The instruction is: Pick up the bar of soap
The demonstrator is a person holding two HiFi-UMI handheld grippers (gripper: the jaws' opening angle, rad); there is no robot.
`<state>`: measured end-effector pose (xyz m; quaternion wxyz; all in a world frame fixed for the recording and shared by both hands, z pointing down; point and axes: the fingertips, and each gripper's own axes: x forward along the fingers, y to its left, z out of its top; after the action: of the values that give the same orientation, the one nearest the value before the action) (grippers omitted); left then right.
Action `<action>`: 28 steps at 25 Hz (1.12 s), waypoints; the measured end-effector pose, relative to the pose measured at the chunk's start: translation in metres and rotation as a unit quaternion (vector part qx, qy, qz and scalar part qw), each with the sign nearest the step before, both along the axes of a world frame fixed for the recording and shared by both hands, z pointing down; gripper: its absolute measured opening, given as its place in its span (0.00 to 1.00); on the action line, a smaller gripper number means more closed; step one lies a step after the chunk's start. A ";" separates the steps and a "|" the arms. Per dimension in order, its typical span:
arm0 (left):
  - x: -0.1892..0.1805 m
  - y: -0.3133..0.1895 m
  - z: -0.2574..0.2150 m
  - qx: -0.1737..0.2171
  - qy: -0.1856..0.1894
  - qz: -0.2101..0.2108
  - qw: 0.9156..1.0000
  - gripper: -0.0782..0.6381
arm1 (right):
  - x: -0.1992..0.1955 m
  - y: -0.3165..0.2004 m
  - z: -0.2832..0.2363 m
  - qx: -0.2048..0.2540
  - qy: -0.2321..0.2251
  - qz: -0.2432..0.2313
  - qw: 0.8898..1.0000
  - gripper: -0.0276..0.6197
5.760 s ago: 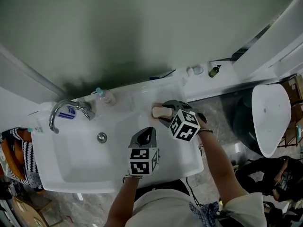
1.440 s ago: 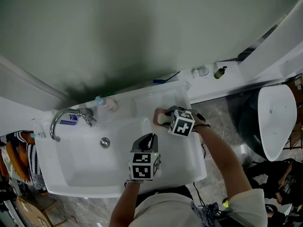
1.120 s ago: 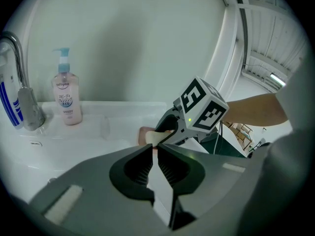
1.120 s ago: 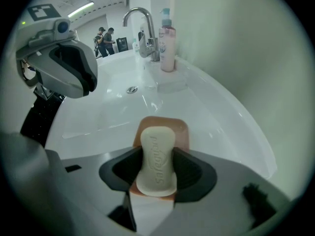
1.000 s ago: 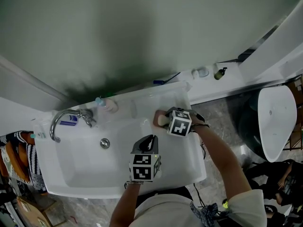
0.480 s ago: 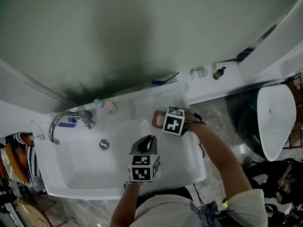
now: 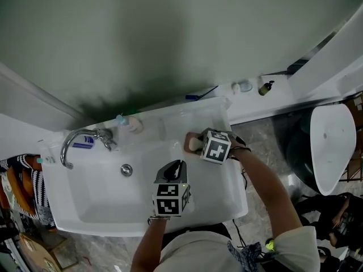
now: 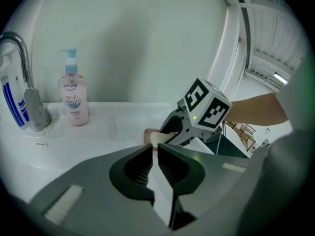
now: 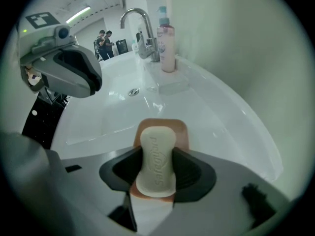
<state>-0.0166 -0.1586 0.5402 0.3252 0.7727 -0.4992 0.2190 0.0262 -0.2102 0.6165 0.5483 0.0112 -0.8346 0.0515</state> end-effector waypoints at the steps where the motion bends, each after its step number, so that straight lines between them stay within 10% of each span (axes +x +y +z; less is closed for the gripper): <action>1: -0.001 0.001 0.000 -0.001 -0.001 0.000 1.000 0.16 | -0.002 0.000 -0.002 0.004 -0.007 0.004 1.000 0.36; 28: 0.037 0.048 -0.017 0.028 -0.001 0.064 0.998 0.16 | 0.045 0.094 -0.021 0.000 0.005 0.052 0.999 0.36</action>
<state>0.0208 -0.1107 0.5230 0.2878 0.8118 -0.4549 0.2263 0.0712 -0.1157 0.5958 0.5488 0.0550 -0.8303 0.0803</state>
